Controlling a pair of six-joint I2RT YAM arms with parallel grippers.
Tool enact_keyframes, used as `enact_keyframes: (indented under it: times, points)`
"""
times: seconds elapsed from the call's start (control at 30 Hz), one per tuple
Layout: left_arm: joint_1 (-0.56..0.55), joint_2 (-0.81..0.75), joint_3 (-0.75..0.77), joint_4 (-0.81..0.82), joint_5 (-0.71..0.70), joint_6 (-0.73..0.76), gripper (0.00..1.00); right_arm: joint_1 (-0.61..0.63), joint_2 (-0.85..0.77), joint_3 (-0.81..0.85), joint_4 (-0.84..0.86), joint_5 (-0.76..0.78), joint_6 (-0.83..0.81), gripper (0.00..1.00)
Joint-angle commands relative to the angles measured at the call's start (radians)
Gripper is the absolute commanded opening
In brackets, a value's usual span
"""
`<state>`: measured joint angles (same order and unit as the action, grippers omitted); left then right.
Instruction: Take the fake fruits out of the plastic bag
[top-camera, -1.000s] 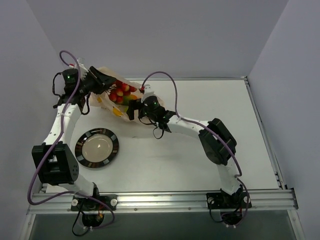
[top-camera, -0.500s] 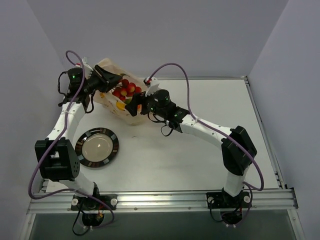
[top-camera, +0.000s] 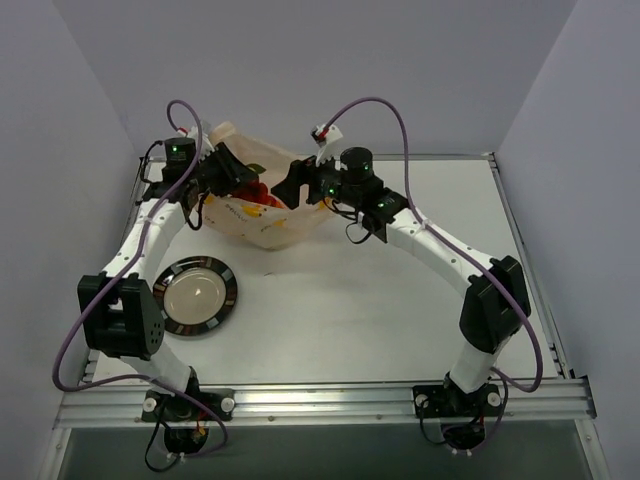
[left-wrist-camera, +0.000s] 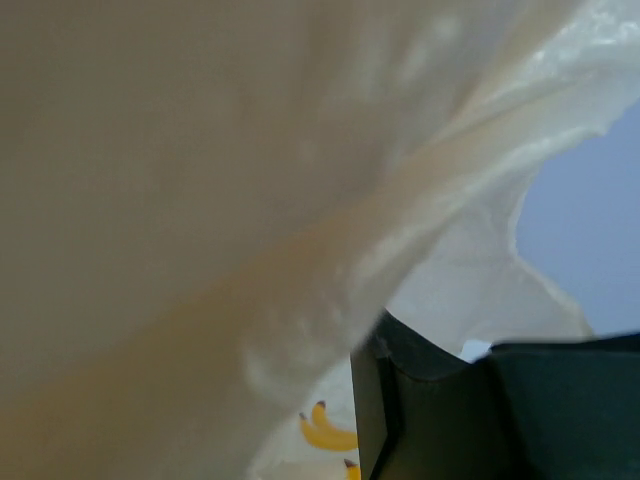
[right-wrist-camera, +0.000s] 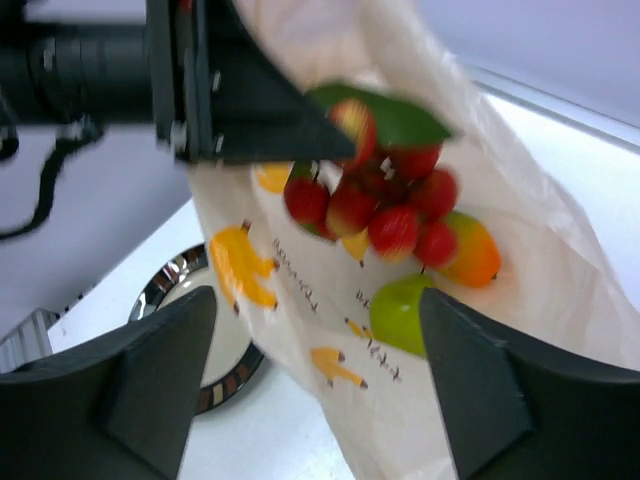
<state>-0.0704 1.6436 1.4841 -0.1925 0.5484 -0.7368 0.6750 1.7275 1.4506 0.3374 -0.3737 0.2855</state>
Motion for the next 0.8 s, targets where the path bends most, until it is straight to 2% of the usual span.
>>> enact_keyframes:
  times: [0.0,0.17,0.37,0.53,0.63,0.73,0.77]
  points:
    - [-0.035,-0.134,-0.054,0.004,0.028,0.057,0.02,-0.032,-0.043,0.07,-0.005,-0.107,-0.031,0.83]
    - [-0.055,-0.214,-0.163,-0.041,-0.022,0.128,0.02,-0.049,0.015,0.172,-0.026,-0.088,-0.025,0.91]
    - [-0.086,-0.281,-0.174,-0.128,-0.142,0.232,0.02,-0.051,0.156,0.307,-0.032,-0.123,0.01,0.95]
    - [-0.1,-0.28,-0.156,-0.147,-0.088,0.263,0.02,-0.042,0.343,0.439,-0.063,-0.247,0.044,0.95]
    - [-0.106,-0.294,-0.163,-0.154,-0.065,0.278,0.02,-0.035,0.383,0.467,-0.008,-0.278,0.084,0.94]
    - [-0.114,-0.314,-0.18,-0.147,-0.035,0.286,0.02,-0.037,0.4,0.471,0.074,-0.199,0.136,0.65]
    - [-0.115,-0.323,-0.182,-0.145,-0.01,0.287,0.02,-0.035,0.405,0.476,0.09,-0.168,0.145,0.39]
